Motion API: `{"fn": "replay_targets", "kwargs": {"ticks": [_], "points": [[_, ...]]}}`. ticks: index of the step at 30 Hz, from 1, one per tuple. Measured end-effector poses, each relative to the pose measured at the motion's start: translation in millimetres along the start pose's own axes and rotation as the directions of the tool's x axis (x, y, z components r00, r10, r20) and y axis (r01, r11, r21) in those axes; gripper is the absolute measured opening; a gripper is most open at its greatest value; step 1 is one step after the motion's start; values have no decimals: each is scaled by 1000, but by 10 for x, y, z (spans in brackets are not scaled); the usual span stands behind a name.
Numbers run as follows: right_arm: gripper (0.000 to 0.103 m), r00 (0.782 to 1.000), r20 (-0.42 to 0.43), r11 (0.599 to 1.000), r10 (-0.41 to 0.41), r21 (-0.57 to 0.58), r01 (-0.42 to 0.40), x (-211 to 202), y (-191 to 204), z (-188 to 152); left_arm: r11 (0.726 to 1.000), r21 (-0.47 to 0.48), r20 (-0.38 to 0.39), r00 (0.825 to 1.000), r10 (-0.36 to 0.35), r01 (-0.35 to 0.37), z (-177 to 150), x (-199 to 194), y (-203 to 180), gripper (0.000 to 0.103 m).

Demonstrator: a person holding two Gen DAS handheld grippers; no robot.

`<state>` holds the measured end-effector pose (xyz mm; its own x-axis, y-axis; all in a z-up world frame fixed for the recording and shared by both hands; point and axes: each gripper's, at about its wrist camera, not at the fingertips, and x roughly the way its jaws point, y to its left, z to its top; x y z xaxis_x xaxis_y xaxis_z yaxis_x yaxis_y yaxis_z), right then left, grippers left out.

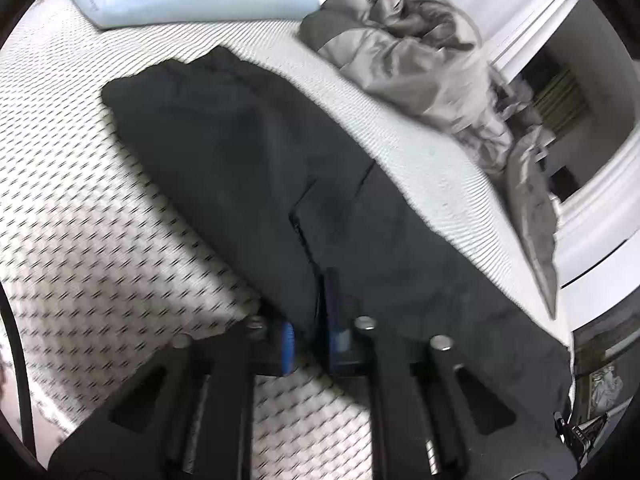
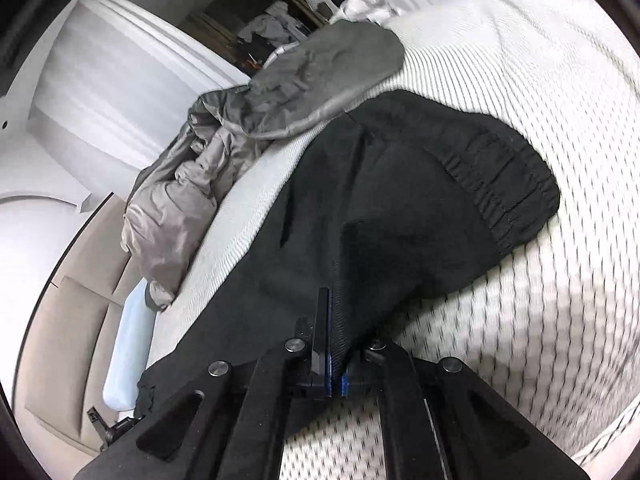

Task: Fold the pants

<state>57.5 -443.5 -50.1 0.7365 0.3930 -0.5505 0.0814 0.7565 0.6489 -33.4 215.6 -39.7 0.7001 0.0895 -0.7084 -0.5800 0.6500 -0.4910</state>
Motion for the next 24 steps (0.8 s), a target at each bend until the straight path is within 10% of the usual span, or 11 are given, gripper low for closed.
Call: {"fn": "replay_targets", "kwargs": {"ticks": [5, 7, 9, 15, 24], "points": [[26, 999, -38, 999, -14, 39, 16, -141, -171, 45, 996, 85, 5, 1000, -21, 21, -165, -339, -87, 81], [60, 999, -3, 999, -39, 21, 39, -315, -243, 67, 991, 130, -6, 999, -37, 38, -243, -450, -168, 91], [69, 998, 40, 998, -43, 53, 41, -471, -389, 117, 983, 168, -7, 997, -73, 74, -315, -531, -261, 98], [69, 999, 42, 981, -15, 192, 6, -471, -804, 305, 951, 243, -21, 981, -192, 191, -473, -535, -693, 102], [12, 993, 116, 999, -31, -13, 32, -624, -295, 614, 918, 347, -127, 979, -158, 193, -783, 52, -1180, 102]]}}
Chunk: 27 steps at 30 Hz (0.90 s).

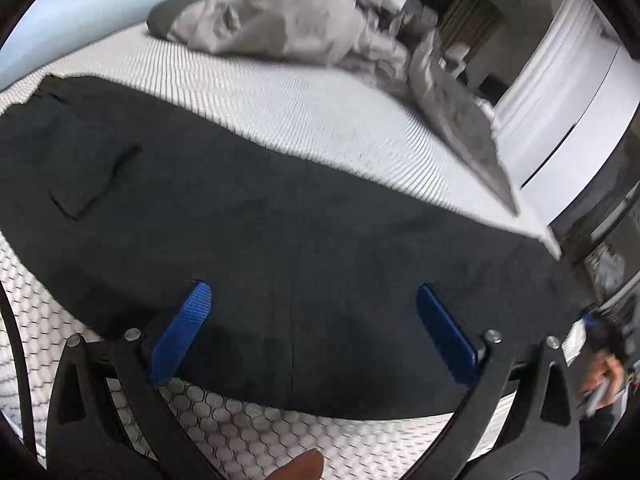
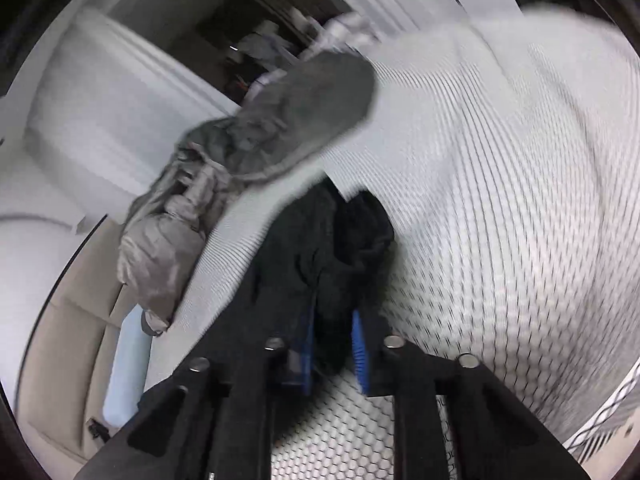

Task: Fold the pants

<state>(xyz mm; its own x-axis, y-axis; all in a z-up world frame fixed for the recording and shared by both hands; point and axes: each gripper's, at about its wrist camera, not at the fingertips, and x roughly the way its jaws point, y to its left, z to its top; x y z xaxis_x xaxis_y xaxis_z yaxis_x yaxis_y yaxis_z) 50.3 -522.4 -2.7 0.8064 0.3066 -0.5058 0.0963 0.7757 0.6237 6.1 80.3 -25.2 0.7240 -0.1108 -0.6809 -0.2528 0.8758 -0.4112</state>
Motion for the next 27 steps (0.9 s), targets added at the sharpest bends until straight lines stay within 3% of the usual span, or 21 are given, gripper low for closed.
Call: {"fn": "replay_targets", "kwargs": {"ticks": [3, 6, 8, 10, 11, 12, 13, 16, 22, 25, 27], "points": [[11, 1000, 14, 1000, 5, -18, -4, -146, -25, 100, 998, 24, -23, 998, 53, -52, -22, 101, 15, 102], [11, 991, -60, 992, -121, -54, 118, -30, -267, 116, 994, 49, -2, 996, 93, -93, -41, 100, 25, 102], [13, 969, -134, 978, -207, -68, 199, 98, -428, 83, 995, 48, -3, 996, 86, -86, -57, 91, 49, 102], [26, 959, -145, 968, -245, -92, 233, 95, -442, 39, 995, 46, 5, 996, 87, -87, -33, 90, 61, 102], [32, 963, -123, 968, -241, -97, 230, 40, -419, 39, 996, 41, 8, 997, 82, -82, -33, 78, 68, 102], [51, 965, -95, 967, -244, -105, 234, -36, -391, 50, 997, 33, 13, 997, 71, -71, -35, 54, 69, 102], [63, 968, -53, 965, -245, -110, 239, -121, -353, 81, 998, 27, 17, 998, 52, -53, -41, 20, 77, 102], [68, 980, -13, 968, -198, -157, 194, -192, -217, 225, 1000, 25, 30, 999, -15, 14, 19, -18, 4, 102], [69, 983, -125, 953, -131, -288, 91, 309, 218, 529, 992, 87, 39, 995, -92, 88, 191, 56, -345, 102], [69, 972, -168, 931, -162, -353, 95, 679, 376, 675, 988, 106, 24, 993, -115, 112, 171, 138, -427, 102], [69, 963, -182, 910, -198, -400, 112, 935, 414, 768, 989, 117, 2, 996, -88, 87, 151, 208, -427, 102]]}}
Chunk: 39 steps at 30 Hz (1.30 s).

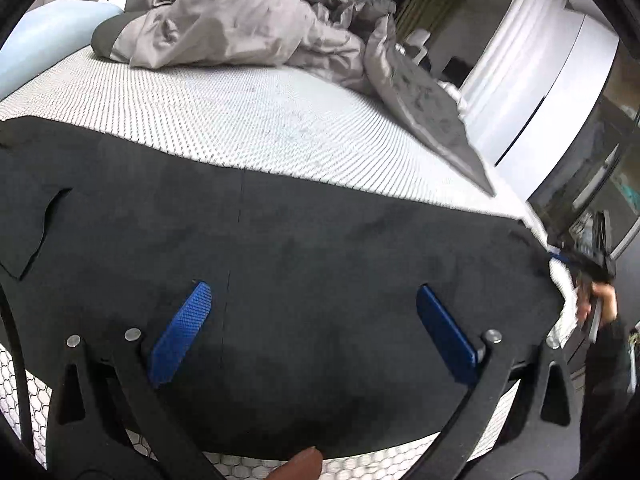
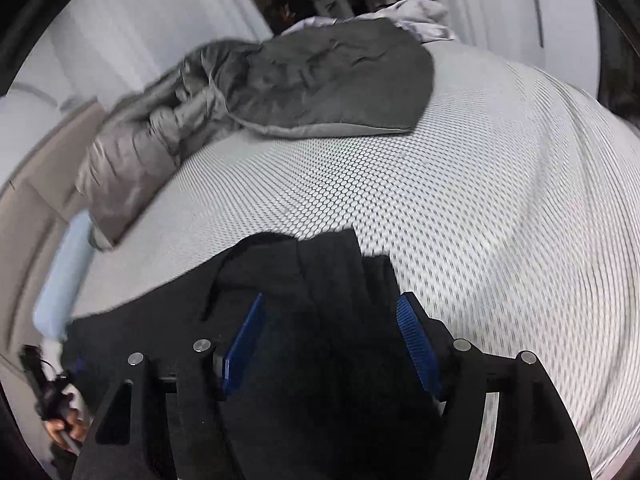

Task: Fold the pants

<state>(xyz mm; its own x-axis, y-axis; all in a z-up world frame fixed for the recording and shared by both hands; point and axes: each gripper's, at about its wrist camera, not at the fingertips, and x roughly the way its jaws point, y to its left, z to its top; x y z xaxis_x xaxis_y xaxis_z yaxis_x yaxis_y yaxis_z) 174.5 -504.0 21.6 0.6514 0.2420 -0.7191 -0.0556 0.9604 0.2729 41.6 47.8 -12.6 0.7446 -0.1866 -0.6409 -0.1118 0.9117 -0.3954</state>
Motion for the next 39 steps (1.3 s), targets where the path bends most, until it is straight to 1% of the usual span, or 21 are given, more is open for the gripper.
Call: {"fn": "replay_targets", "kwargs": {"ticks": [3, 5, 6, 7, 9, 12, 14, 18, 19, 20, 22, 23, 24, 26, 27, 28, 30, 32, 34, 37, 39], "points": [[69, 997, -41, 997, -60, -57, 58, 374, 27, 214, 999, -5, -19, 999, 43, -43, -21, 75, 40, 102], [48, 995, -83, 995, -64, -87, 56, 566, 49, 296, 998, -20, -23, 998, 51, -52, -26, 95, 78, 102], [23, 994, -93, 993, -60, -106, 50, 591, 49, 316, 998, -26, -25, 998, 53, -54, -34, 95, 119, 102], [16, 993, -78, 988, -92, -134, 81, 585, 89, 328, 998, -33, -27, 998, 57, -58, -33, 100, 135, 102], [5, 999, -14, 987, -44, -156, 41, 444, 137, 352, 997, -47, -28, 998, 60, -61, -26, 107, 171, 102], [4, 997, 79, 993, 5, -114, 4, 232, 108, 424, 997, -58, -27, 998, 51, -53, -9, 110, 203, 102], [4, 996, 86, 996, -1, -89, 9, 248, 59, 491, 996, -59, -28, 998, 60, -61, -5, 125, 213, 102], [4, 989, 59, 988, -136, -61, 139, 490, -38, 549, 995, -67, -27, 997, 78, -80, -15, 121, 254, 102], [4, 982, 30, 980, -186, -66, 188, 611, -69, 543, 994, -64, -31, 996, 87, -89, -18, 128, 261, 102], [4, 965, -4, 962, -261, -90, 259, 750, -69, 532, 994, -60, -35, 995, 94, -96, -23, 130, 264, 102], [11, 931, -59, 928, -359, -126, 350, 925, -52, 538, 992, -53, -36, 993, 112, -113, -26, 135, 264, 102], [12, 934, -64, 933, -351, -113, 342, 909, -68, 537, 992, -46, -32, 993, 117, -118, -26, 130, 254, 102], [15, 945, -36, 943, -325, -87, 321, 827, -64, 547, 992, -38, -29, 992, 121, -122, -26, 123, 241, 102], [40, 952, 73, 953, -297, -47, 301, 521, -1, 543, 992, -26, -25, 993, 119, -119, -34, 111, 216, 102], [70, 952, 109, 956, -287, -31, 292, 397, 41, 534, 993, -19, -26, 993, 113, -113, -38, 106, 199, 102], [89, 953, 156, 964, -261, -5, 265, 206, 94, 466, 994, -15, -27, 993, 111, -111, -42, 105, 186, 102], [95, 963, 217, 987, -159, 17, 160, -54, 257, 327, 994, -9, -26, 994, 108, -108, -49, 95, 150, 102], [102, 975, 210, 997, -72, 9, 72, -187, 512, 109, 995, 4, -24, 995, 98, -98, -66, 80, 108, 102], [102, 980, 200, 1000, -16, -22, 21, -222, 723, -129, 995, 28, -23, 995, 95, -95, -92, 70, 44, 102], [102, 987, 156, 990, 43, -136, -21, -165, 1093, -510, 993, 75, -55, 994, 91, -87, -147, 118, -30, 102], [102, 995, 78, 973, 64, -224, -45, -17, 1318, -782, 991, 99, -80, 992, 101, -93, -178, 171, -50, 102]]}}
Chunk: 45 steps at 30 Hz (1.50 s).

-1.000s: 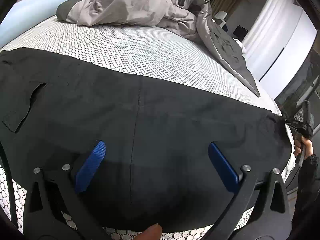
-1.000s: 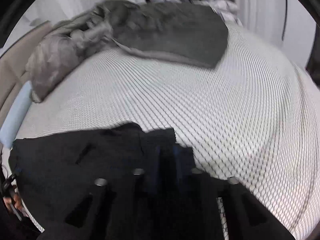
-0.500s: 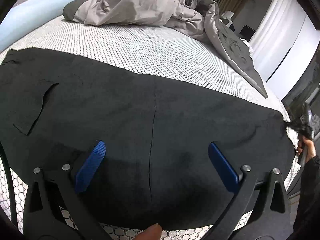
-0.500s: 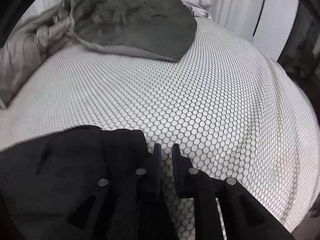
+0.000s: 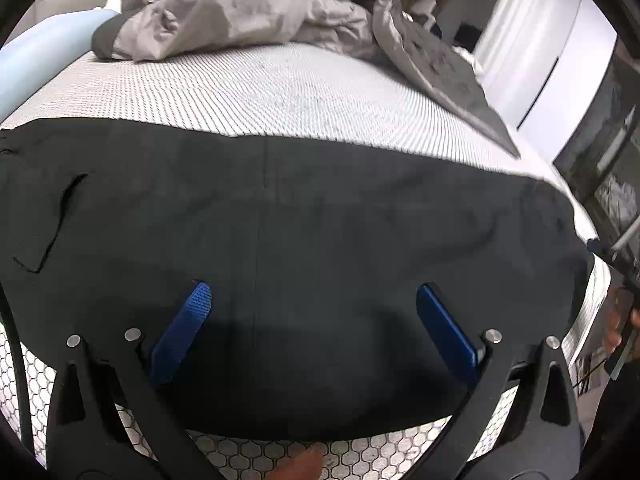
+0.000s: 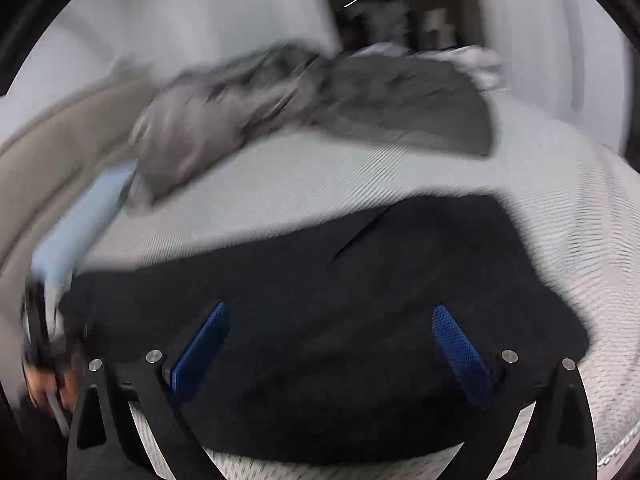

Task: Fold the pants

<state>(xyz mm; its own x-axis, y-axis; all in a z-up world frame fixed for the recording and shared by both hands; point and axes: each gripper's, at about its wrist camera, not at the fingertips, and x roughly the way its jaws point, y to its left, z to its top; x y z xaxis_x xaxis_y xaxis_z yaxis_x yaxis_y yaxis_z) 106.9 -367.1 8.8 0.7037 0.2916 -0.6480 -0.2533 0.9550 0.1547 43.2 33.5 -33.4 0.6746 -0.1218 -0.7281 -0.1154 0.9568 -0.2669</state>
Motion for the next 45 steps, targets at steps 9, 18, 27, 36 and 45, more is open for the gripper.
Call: {"fn": "replay_targets", "kwargs": {"ticks": [9, 18, 27, 36, 45], "points": [[101, 978, -107, 949, -178, -280, 142, 340, 128, -640, 995, 92, -54, 997, 54, -49, -82, 129, -60, 102], [101, 901, 6, 893, -433, -134, 430, 10, -303, -559, 998, 65, 5, 1000, -3, 3, -21, -35, -55, 102], [102, 996, -57, 979, -61, -196, 49, 397, 1046, -422, 949, 304, 15, 996, -87, 78, -161, 65, -801, 102], [102, 979, -105, 949, -177, -281, 141, 787, 1221, -567, 961, 272, -88, 996, -22, 45, -265, 165, -580, 102], [101, 947, -54, 944, -317, -118, 309, 511, 174, -536, 980, 189, -78, 994, 80, -64, -128, 162, -199, 102]]}}
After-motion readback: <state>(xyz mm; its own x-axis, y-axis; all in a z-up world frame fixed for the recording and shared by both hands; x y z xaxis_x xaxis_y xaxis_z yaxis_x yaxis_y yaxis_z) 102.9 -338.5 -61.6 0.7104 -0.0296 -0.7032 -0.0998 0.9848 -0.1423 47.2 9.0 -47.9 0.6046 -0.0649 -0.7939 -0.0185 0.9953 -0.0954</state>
